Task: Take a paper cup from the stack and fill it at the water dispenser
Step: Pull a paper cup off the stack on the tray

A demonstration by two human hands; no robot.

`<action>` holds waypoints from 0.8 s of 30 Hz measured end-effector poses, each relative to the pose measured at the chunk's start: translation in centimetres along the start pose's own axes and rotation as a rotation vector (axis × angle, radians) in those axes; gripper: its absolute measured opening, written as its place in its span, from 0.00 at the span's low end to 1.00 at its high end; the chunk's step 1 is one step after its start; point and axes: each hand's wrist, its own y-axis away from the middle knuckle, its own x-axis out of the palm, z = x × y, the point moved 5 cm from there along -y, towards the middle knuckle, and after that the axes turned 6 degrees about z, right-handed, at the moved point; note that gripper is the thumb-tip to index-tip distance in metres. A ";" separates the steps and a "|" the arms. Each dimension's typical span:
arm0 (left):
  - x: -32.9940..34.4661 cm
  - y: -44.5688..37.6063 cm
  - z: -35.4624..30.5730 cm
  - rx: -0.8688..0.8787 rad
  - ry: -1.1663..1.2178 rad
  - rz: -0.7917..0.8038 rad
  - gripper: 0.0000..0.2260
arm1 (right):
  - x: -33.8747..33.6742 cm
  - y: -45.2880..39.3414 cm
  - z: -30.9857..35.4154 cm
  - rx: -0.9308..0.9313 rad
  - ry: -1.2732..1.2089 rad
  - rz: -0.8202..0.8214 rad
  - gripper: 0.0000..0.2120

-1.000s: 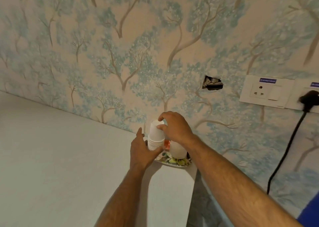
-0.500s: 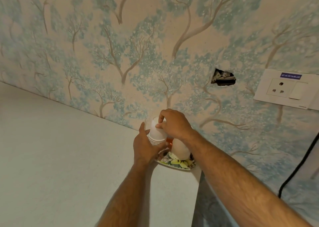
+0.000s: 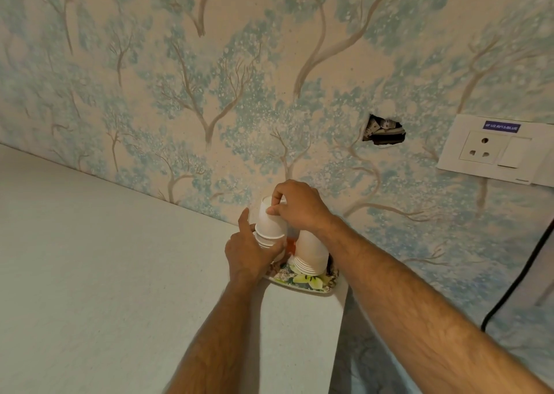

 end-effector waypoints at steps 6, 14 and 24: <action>0.3 -0.2 0.3 -0.039 0.017 0.004 0.51 | -1.6 0.0 0.5 -0.013 -0.095 -0.040 0.09; -1.6 0.6 -0.5 0.013 0.144 -0.058 0.67 | -6.6 2.6 1.0 -0.012 -0.353 -0.305 0.07; -4.5 5.7 -8.2 0.356 0.683 -0.016 0.52 | -2.9 11.8 -1.2 0.334 -1.721 -0.177 0.09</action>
